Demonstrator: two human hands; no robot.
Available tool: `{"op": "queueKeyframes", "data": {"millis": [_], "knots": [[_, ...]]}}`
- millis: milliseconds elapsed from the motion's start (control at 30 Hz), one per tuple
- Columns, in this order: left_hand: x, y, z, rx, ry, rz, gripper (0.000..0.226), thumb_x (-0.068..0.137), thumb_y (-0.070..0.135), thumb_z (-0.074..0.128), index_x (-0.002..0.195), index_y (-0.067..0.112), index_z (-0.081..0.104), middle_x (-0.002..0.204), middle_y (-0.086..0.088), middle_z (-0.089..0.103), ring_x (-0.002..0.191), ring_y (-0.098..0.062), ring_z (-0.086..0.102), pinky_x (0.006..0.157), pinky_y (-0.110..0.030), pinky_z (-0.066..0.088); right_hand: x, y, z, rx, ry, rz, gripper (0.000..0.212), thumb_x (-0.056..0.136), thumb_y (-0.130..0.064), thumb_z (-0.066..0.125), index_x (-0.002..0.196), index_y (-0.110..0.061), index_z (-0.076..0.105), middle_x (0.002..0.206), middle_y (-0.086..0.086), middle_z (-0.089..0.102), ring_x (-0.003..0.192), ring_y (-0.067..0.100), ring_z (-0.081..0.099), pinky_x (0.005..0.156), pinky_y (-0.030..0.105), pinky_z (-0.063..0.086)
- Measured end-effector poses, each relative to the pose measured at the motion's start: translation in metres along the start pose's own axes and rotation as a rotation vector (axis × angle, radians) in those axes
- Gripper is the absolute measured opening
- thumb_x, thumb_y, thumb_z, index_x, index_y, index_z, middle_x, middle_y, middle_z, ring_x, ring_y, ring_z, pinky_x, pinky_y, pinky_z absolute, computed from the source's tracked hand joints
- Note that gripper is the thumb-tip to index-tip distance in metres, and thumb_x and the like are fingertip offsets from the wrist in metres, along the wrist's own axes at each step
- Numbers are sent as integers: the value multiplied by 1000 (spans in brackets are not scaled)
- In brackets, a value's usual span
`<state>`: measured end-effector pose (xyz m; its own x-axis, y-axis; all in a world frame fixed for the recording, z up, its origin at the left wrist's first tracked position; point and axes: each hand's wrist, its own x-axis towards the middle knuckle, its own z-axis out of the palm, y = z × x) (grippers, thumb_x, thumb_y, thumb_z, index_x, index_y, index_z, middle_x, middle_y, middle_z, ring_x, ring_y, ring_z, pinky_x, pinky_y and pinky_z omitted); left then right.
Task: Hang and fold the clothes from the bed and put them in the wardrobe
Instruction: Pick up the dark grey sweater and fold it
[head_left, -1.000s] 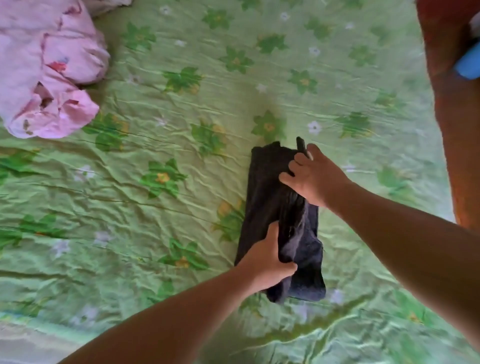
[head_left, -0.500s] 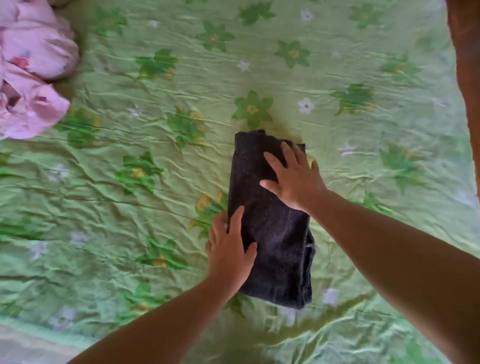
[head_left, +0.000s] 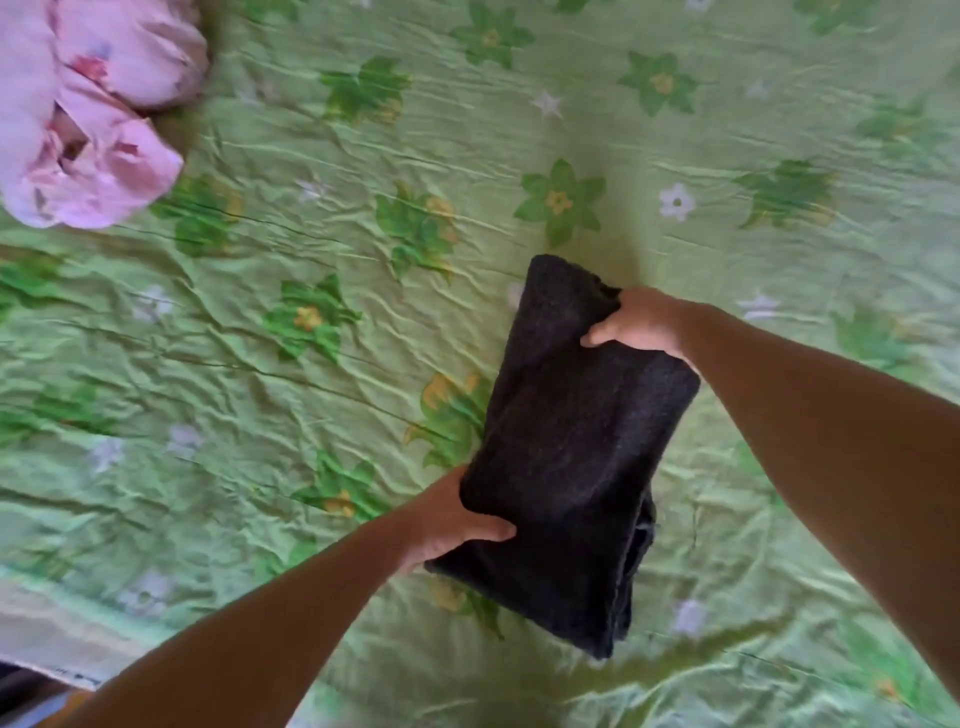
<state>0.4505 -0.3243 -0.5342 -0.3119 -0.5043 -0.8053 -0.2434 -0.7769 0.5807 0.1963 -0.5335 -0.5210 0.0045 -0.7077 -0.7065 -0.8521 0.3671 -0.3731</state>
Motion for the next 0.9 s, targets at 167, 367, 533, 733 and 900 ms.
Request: {"op": "queueKeyframes", "data": {"millis": [167, 367, 533, 733, 900], "knots": [[-17, 51, -77, 274, 131, 22, 59, 56, 29, 90, 110, 22, 68, 102, -4, 75, 99, -24, 71, 91, -40, 57, -45, 39, -3, 198, 71, 152, 41, 79, -33, 82, 108, -9, 65, 96, 10, 67, 74, 24, 63, 60, 27, 45], [-1, 126, -153, 843, 501, 203, 68, 74, 40, 86, 132, 26, 52, 118, -10, 62, 103, -27, 61, 82, -33, 50, -75, 40, 25, 356, 453, 70, 43, 88, -24, 74, 123, -7, 56, 100, 13, 66, 98, 33, 65, 72, 34, 47], [18, 78, -124, 1285, 536, 205, 77, 93, 65, 47, 157, 38, 13, 166, -10, 1, 152, -34, 2, 116, -56, 28, -84, 2, 61, -317, 666, -323, 65, 96, -53, 45, 151, -21, 37, 153, 15, 38, 142, 37, 35, 112, 55, 34], [29, 7, -67, 1153, 735, 315, 80, 91, 74, 20, 156, 40, -11, 164, -7, -24, 152, -31, -17, 116, -62, 22, -50, 6, 107, -724, 387, -419, 88, 83, -91, 8, 155, -46, -17, 169, 5, -15, 153, 31, -20, 116, 69, -7], [49, -20, -58, 1187, 871, 430, 85, 90, 74, 29, 160, 33, 2, 166, -16, -10, 153, -37, -4, 112, -66, 29, -36, 34, 122, -681, 383, -394, 99, 76, -98, 13, 156, -47, -13, 170, 7, -2, 154, 37, -8, 114, 75, 1]]}}
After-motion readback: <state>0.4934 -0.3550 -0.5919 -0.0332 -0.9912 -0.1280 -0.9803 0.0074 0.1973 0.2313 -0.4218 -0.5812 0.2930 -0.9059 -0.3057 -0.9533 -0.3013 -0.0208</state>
